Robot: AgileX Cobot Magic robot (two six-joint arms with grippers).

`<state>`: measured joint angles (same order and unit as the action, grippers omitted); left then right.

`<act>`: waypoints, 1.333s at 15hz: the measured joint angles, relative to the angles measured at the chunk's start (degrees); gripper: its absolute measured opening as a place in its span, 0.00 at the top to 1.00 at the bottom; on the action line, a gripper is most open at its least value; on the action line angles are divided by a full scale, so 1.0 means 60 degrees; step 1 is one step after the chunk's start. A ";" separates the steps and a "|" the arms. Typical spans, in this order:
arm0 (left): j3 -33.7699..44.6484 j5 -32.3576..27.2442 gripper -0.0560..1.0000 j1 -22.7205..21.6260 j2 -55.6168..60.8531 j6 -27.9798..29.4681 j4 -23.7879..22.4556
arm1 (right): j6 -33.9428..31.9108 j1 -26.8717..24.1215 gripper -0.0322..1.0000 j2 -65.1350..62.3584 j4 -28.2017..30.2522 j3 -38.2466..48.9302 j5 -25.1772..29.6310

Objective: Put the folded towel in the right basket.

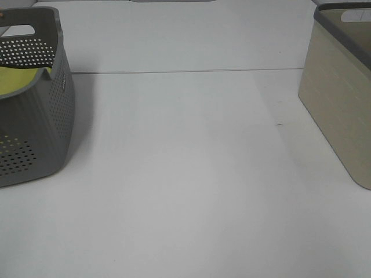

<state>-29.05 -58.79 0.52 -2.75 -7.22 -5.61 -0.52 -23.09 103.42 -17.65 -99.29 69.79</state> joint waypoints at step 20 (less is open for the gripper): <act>0.0000 0.0000 0.01 0.0000 0.0000 0.0000 0.0000 | 0.1461 0.5510 0.34 -1.1287 0.1098 0.4316 0.0038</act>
<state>-29.05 -58.79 0.52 -2.75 -7.22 -5.61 8.25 9.97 35.70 -11.06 -73.40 70.02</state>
